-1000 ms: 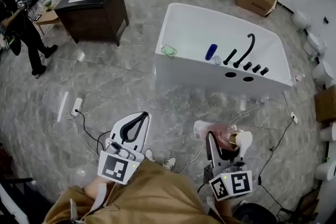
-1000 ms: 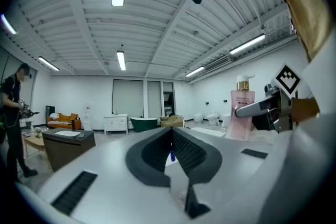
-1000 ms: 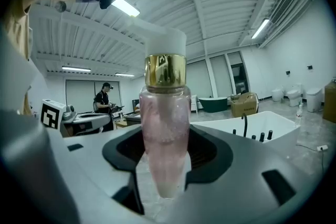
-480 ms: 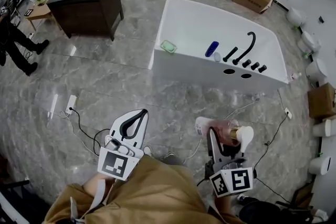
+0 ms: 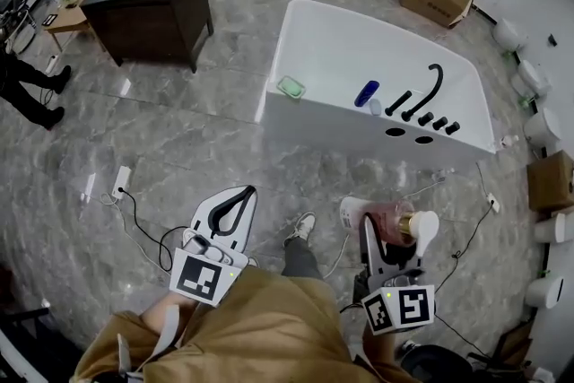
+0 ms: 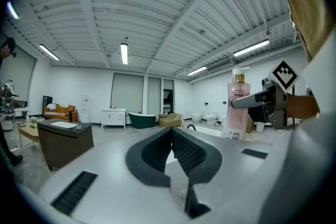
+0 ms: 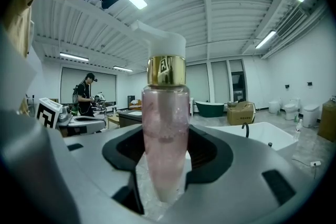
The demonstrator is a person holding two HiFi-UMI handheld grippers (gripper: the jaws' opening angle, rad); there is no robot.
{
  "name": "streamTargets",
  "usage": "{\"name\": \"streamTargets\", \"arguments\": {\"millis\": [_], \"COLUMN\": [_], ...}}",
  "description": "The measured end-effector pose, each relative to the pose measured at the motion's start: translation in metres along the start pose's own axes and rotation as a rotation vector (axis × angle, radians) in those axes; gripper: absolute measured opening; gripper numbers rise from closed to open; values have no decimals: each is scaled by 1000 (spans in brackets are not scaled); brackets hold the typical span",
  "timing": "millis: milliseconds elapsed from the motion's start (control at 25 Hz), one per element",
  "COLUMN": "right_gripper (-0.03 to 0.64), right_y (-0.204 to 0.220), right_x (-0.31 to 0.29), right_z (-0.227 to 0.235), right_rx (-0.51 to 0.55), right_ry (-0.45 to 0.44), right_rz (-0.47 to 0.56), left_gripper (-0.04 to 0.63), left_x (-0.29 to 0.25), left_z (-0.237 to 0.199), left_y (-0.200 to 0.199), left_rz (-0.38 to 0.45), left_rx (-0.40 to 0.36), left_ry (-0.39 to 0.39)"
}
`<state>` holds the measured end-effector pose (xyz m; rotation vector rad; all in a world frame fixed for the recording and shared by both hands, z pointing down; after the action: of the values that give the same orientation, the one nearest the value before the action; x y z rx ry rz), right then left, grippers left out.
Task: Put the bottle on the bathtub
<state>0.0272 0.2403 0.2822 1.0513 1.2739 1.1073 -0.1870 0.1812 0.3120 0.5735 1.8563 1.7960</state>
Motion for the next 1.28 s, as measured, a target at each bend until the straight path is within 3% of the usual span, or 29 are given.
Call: {"name": "streamTargets", "arguments": {"millis": [440, 720, 1040, 1280], "right_gripper": [230, 230, 230, 230], "right_y": [-18, -30, -39, -32], "right_x": [-133, -205, -252, -281], "right_z": [68, 115, 149, 147], "right_rx": [-3, 10, 31, 36], "right_ry": [-107, -186, -246, -265], "right_rz": [-16, -25, -14, -47], "left_gripper": [6, 6, 6, 6], "left_x": [-133, -209, -262, -281], "left_z": [-32, -50, -58, -80], "left_y": [-9, -23, -29, -30], "left_rz": [-42, -37, -39, -48], "left_rx": [-23, -34, -37, -29], "left_ry": [-42, -116, -164, -174]}}
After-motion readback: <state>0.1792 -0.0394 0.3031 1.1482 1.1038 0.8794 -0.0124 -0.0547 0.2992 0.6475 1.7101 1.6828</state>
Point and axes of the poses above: the fingertips, and each gripper's own axes: x backward along the fingers, z to its right, y out of its underside, the point moved 2 cm from there along x, backward along the fingers, and after that the axes turned 10 degrees about y, right-handed, at the moved point
